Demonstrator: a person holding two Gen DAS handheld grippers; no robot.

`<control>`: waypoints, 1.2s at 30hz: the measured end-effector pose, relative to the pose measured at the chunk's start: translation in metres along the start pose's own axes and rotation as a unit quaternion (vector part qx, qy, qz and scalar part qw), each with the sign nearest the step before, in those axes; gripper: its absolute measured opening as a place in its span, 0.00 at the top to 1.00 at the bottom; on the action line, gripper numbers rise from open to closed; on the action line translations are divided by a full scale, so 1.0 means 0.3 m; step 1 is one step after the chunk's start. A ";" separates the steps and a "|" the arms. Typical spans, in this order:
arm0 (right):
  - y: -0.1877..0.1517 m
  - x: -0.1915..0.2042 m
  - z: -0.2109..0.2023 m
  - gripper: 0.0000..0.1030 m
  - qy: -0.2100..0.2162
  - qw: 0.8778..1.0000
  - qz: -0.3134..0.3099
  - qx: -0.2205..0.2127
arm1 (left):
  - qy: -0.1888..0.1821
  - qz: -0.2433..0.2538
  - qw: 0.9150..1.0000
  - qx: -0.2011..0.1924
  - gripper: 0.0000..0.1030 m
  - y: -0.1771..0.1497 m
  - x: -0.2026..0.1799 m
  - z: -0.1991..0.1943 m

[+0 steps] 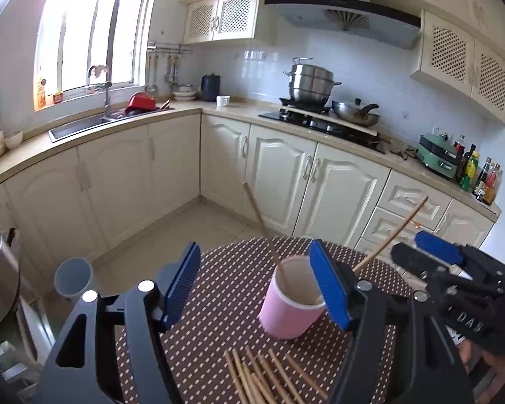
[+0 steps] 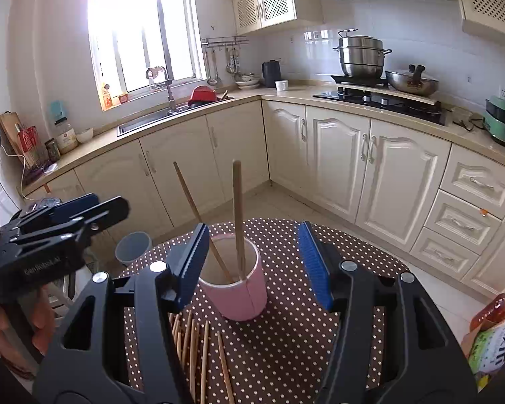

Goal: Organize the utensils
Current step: 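Lower the right gripper to the chopstick pile and grasp another chopstick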

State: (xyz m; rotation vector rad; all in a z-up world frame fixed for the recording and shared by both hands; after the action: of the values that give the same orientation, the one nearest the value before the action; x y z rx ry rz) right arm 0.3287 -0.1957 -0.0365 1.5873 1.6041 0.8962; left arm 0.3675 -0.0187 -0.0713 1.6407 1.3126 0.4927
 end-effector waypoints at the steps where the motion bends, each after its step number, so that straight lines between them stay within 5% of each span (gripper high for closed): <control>1: -0.015 -0.003 -0.013 0.47 0.002 1.000 -0.001 0.001 | 0.004 0.002 1.000 0.003 0.35 -0.015 0.004 -0.014; 10: -0.181 -0.010 -0.033 0.47 0.011 0.999 -0.018 0.043 | 0.037 0.012 0.995 0.092 0.35 -0.248 0.080 -0.033; 18: -0.381 0.041 0.044 0.47 0.026 0.989 -0.061 0.131 | 0.034 -0.051 0.969 0.237 0.35 -0.487 0.158 0.086; 27: -0.494 0.102 0.100 0.47 0.050 0.975 -0.096 0.193 | 0.043 -0.085 0.959 0.265 0.39 -0.565 0.199 0.149; 32: -0.519 0.128 0.134 0.66 0.058 0.970 -0.106 0.212 | 0.054 -0.089 0.956 0.274 0.47 -0.592 0.235 0.184; 36: -0.535 0.142 0.160 0.67 0.057 0.965 -0.118 0.225 | 0.046 -0.097 0.956 0.273 0.49 -0.593 0.242 0.200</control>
State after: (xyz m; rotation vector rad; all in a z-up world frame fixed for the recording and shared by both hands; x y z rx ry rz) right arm 0.2864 -0.1549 -0.1991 1.6099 2.1405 0.5250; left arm 0.3449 0.0185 -0.2679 1.9156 1.7674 0.0842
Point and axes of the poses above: each gripper's, at about its wrist camera, not at the fingertips, and z roughly the way its jaws point, x to its left, y to its top, the point moved 5 cm from there along z, roughly the way its jaws point, and after that the axes turned 15 degrees about -y, right-handed, at the moved point
